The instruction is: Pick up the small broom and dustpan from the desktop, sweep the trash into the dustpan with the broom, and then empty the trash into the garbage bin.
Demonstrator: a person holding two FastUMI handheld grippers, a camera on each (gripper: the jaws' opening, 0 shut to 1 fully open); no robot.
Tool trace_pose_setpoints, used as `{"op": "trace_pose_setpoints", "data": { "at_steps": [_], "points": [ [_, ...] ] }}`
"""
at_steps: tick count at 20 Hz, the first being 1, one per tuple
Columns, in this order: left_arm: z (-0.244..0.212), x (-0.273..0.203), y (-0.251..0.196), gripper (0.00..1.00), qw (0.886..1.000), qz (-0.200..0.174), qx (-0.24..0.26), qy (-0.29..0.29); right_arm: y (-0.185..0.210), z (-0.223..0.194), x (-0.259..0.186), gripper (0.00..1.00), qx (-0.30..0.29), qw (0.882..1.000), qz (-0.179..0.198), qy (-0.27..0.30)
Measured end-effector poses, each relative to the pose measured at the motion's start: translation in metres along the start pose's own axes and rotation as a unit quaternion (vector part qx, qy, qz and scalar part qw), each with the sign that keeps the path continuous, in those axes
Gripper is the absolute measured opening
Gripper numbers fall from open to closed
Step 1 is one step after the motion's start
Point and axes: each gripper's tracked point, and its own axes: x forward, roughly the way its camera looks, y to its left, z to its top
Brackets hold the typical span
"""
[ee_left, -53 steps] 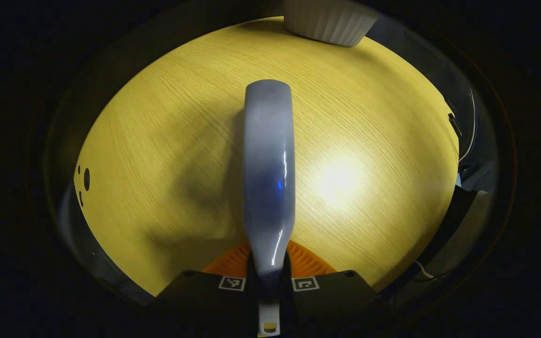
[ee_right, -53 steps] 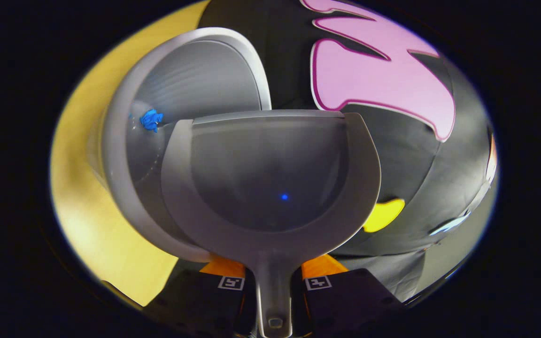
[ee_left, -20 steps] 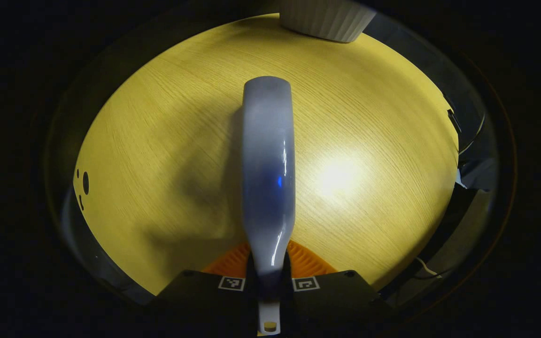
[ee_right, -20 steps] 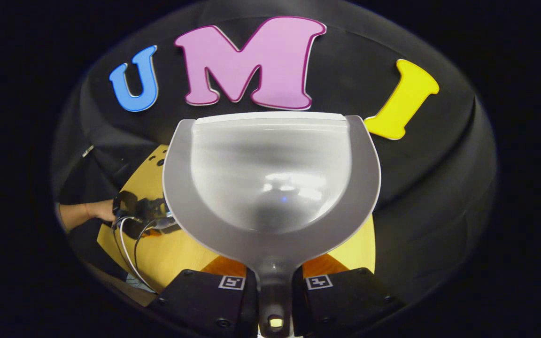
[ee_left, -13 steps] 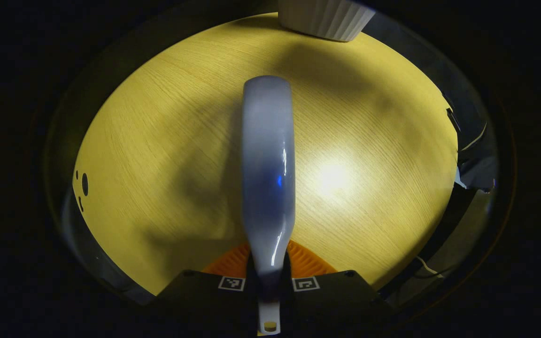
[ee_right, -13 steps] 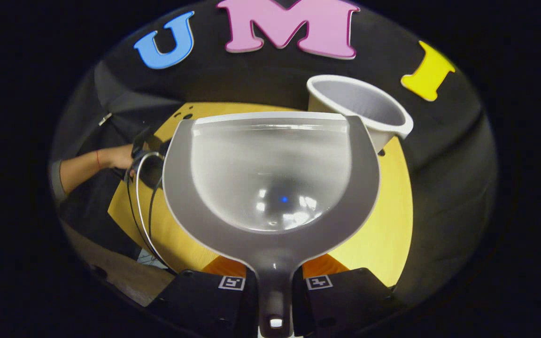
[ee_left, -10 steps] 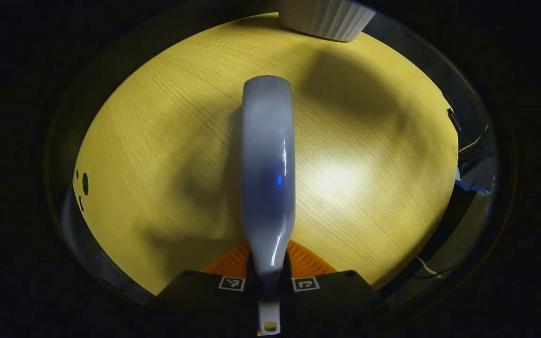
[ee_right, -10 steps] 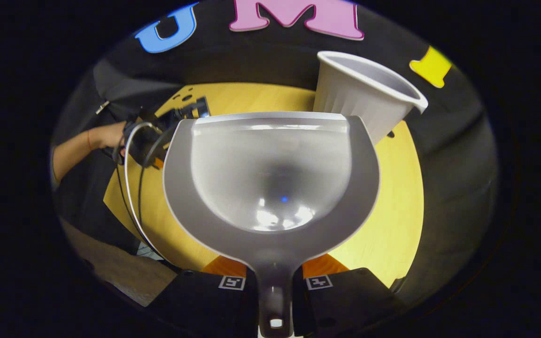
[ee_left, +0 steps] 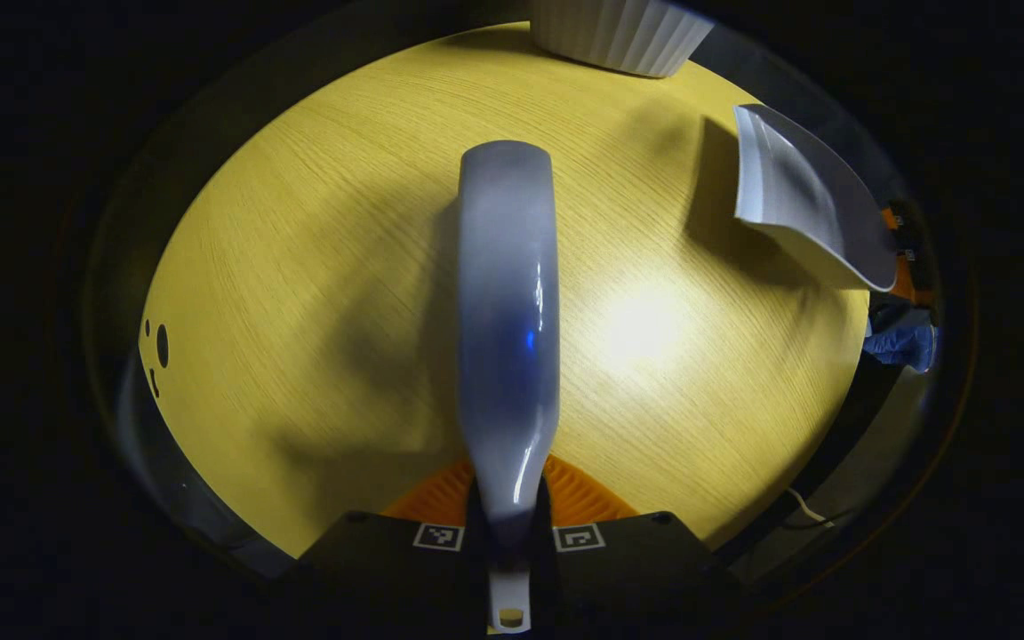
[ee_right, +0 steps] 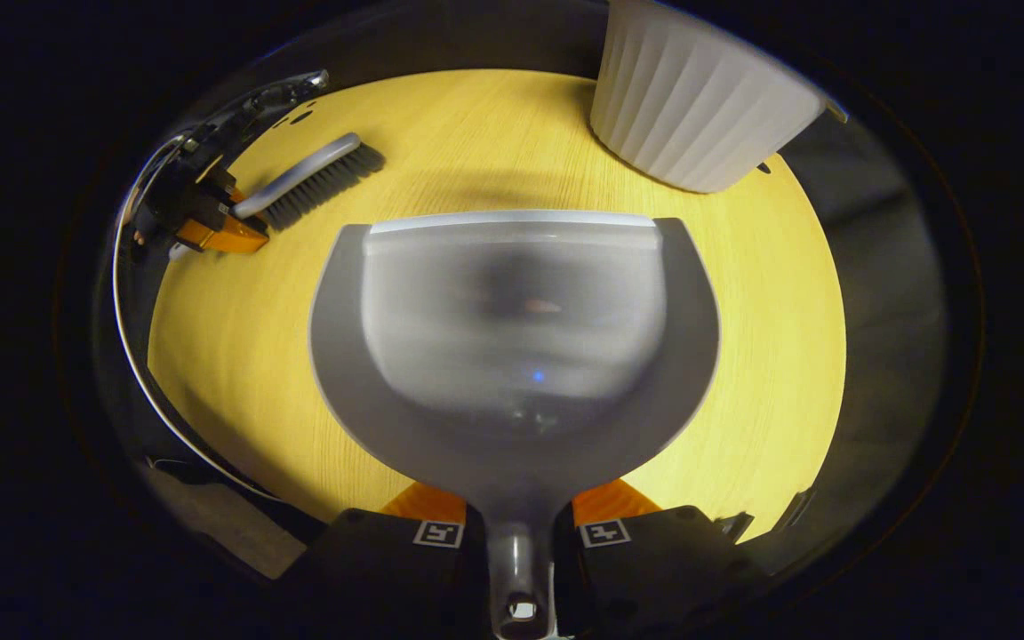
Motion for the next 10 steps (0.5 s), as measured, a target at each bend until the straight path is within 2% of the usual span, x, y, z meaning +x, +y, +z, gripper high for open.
{"op": "trace_pose_setpoints", "data": {
  "at_steps": [3, 4, 5, 6, 8, 9, 10],
  "points": [
    [0.000, 0.001, 0.000, 0.22, 1.000, 0.001, -0.001, 0.001, 0.001, 0.004, 0.004, 0.33, 0.008, 1.000, 0.003, 0.012],
    [0.000, 0.002, 0.000, 0.25, 1.000, 0.002, -0.002, 0.002, 0.002, 0.005, 0.003, 0.27, 0.011, 1.000, 0.002, 0.019],
    [0.000, 0.001, -0.001, 0.22, 1.000, 0.002, -0.002, 0.002, 0.002, 0.006, 0.000, 0.41, 0.015, 1.000, 0.006, 0.022],
    [-0.001, 0.001, -0.001, 0.22, 1.000, 0.003, -0.002, 0.003, 0.003, 0.007, -0.002, 0.35, 0.020, 1.000, 0.006, 0.019],
    [-0.001, 0.001, -0.001, 0.25, 1.000, 0.004, -0.002, 0.005, 0.004, 0.005, 0.000, 0.35, 0.024, 0.999, 0.009, 0.021],
    [-0.001, 0.001, -0.001, 0.23, 1.000, 0.004, -0.002, 0.008, 0.006, 0.003, 0.000, 0.37, 0.024, 0.999, 0.015, 0.027],
    [0.000, 0.002, -0.001, 0.23, 1.000, 0.006, -0.001, 0.008, 0.011, 0.000, -0.002, 0.32, 0.025, 0.999, 0.021, 0.030]
  ]
}}
